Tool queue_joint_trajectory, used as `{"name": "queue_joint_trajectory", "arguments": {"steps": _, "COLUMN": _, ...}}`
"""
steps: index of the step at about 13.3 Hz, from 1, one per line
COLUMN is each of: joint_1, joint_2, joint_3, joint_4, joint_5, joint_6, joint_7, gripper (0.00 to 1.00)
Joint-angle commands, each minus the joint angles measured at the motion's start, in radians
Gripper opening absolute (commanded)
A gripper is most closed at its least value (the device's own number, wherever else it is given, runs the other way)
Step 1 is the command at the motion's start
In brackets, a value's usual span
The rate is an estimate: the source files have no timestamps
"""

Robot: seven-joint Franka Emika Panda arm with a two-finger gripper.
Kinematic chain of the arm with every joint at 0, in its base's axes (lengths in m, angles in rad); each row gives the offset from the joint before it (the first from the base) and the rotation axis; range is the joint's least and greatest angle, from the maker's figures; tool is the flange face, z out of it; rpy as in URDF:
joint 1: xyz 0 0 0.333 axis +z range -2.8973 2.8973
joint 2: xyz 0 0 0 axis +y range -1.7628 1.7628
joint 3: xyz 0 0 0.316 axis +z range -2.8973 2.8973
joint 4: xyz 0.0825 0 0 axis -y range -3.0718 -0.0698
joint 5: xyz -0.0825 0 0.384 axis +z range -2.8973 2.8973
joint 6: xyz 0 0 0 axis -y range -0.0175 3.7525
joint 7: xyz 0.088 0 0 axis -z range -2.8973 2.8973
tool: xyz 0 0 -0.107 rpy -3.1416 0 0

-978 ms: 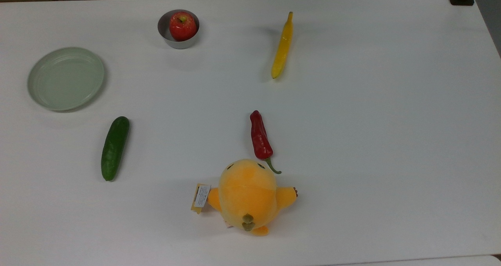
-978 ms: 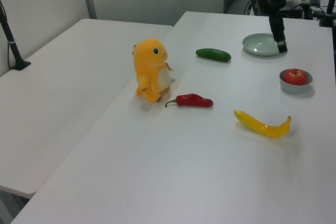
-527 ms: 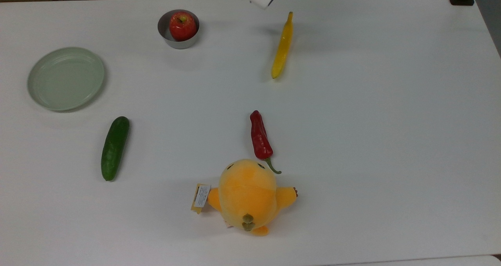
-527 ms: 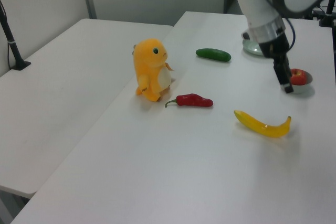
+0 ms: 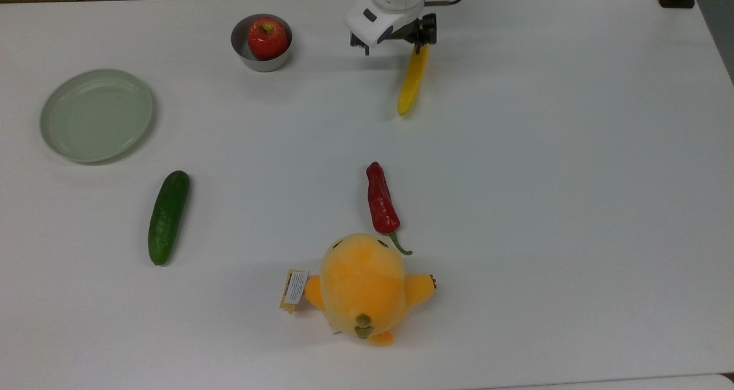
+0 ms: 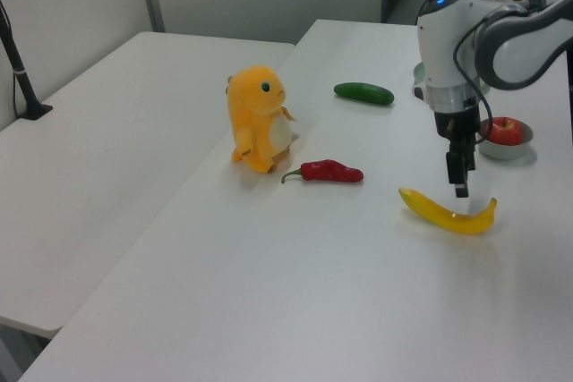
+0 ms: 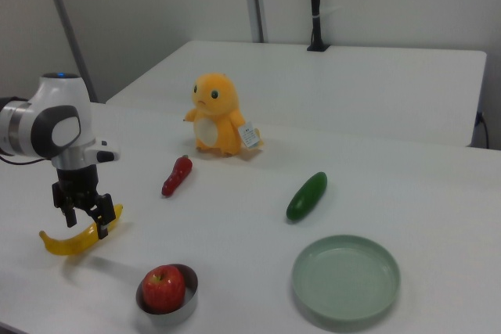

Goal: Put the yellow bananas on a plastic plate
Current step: 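Move the gripper over the yellow banana and lower it, then close the gripper on the yellow banana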

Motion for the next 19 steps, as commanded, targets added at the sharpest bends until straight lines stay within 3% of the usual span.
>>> {"name": "queue_joint_trajectory", "arguments": {"steps": 1, "joint_1": 0.041, "joint_2": 0.043, "joint_3": -0.007, "joint_4": -0.042, "joint_5": 0.012, "joint_6": 0.178, "joint_7": 0.1, "gripper": 1.0}}
{"name": "queue_joint_trajectory", "arguments": {"steps": 6, "joint_1": 0.065, "joint_2": 0.101, "joint_3": -0.007, "joint_4": -0.039, "joint_5": 0.007, "joint_6": 0.289, "joint_7": 0.151, "gripper": 1.0}}
{"name": "queue_joint_trajectory", "arguments": {"steps": 7, "joint_1": 0.067, "joint_2": 0.104, "joint_3": -0.005, "joint_4": -0.037, "joint_5": 0.003, "joint_6": 0.286, "joint_7": 0.152, "gripper": 0.95}}
{"name": "queue_joint_trajectory", "arguments": {"steps": 8, "joint_1": 0.067, "joint_2": 0.106, "joint_3": -0.002, "joint_4": -0.035, "joint_5": -0.005, "joint_6": 0.283, "joint_7": 0.165, "gripper": 0.88}}
{"name": "queue_joint_trajectory", "arguments": {"steps": 10, "joint_1": 0.068, "joint_2": 0.101, "joint_3": 0.007, "joint_4": -0.034, "joint_5": -0.057, "joint_6": 0.27, "joint_7": 0.172, "gripper": 0.57}}
{"name": "queue_joint_trajectory", "arguments": {"steps": 13, "joint_1": 0.068, "joint_2": 0.103, "joint_3": 0.007, "joint_4": -0.02, "joint_5": -0.059, "joint_6": 0.249, "joint_7": 0.204, "gripper": 0.1}}
{"name": "queue_joint_trajectory", "arguments": {"steps": 14, "joint_1": 0.07, "joint_2": 0.101, "joint_3": 0.007, "joint_4": -0.02, "joint_5": -0.06, "joint_6": 0.247, "joint_7": 0.221, "gripper": 0.03}}
{"name": "queue_joint_trajectory", "arguments": {"steps": 19, "joint_1": 0.065, "joint_2": 0.094, "joint_3": 0.007, "joint_4": -0.003, "joint_5": -0.063, "joint_6": 0.206, "joint_7": 0.223, "gripper": 0.01}}
